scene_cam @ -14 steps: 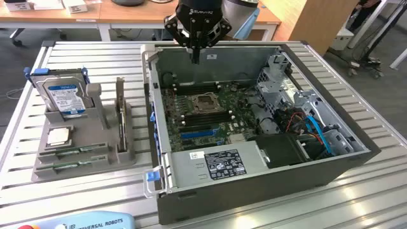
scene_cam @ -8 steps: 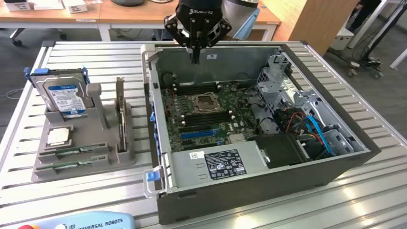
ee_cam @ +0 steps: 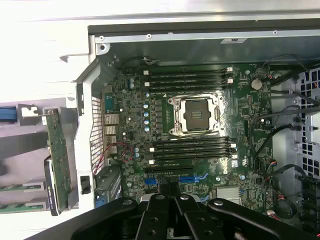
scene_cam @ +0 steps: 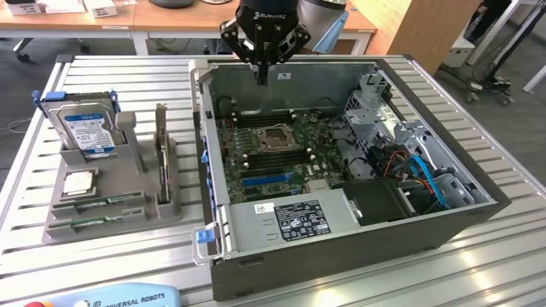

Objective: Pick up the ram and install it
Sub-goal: 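Reach for the ram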

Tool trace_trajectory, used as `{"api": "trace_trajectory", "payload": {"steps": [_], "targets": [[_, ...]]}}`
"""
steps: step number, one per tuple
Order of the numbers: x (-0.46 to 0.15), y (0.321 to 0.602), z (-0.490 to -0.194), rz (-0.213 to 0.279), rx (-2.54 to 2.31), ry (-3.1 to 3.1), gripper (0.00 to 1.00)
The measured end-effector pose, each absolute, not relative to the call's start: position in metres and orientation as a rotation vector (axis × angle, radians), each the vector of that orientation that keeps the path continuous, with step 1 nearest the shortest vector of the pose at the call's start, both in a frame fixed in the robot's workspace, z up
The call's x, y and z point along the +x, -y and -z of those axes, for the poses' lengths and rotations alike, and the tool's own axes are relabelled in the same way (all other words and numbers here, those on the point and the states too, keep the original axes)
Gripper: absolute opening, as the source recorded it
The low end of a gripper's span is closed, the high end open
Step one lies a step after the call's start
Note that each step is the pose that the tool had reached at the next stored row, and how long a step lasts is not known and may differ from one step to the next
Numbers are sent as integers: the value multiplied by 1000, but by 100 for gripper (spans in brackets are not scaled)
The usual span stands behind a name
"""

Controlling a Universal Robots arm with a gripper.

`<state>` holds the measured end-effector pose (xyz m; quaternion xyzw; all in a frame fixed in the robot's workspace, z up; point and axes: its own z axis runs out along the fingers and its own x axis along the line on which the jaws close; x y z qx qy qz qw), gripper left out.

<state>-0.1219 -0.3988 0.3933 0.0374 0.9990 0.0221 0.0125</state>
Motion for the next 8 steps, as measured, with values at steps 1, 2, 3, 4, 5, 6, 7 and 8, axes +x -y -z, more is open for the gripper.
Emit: {"api": "trace_trajectory", "payload": {"steps": [1, 2, 3, 4, 5, 6, 7, 8], "targets": [[-122, 399, -393, -69, 117, -3114, 10], [-122, 399, -393, -69, 117, -3114, 10], [-122, 399, -393, -69, 117, -3114, 10], [-122, 399, -393, -69, 116, -3114, 10], [-122, 399, -393, -69, 117, -3114, 10], [-123, 399, -393, -69, 117, -3114, 10], [-124, 399, -393, -69, 117, -3114, 10], [-125, 399, -393, -69, 117, -3114, 10]]}}
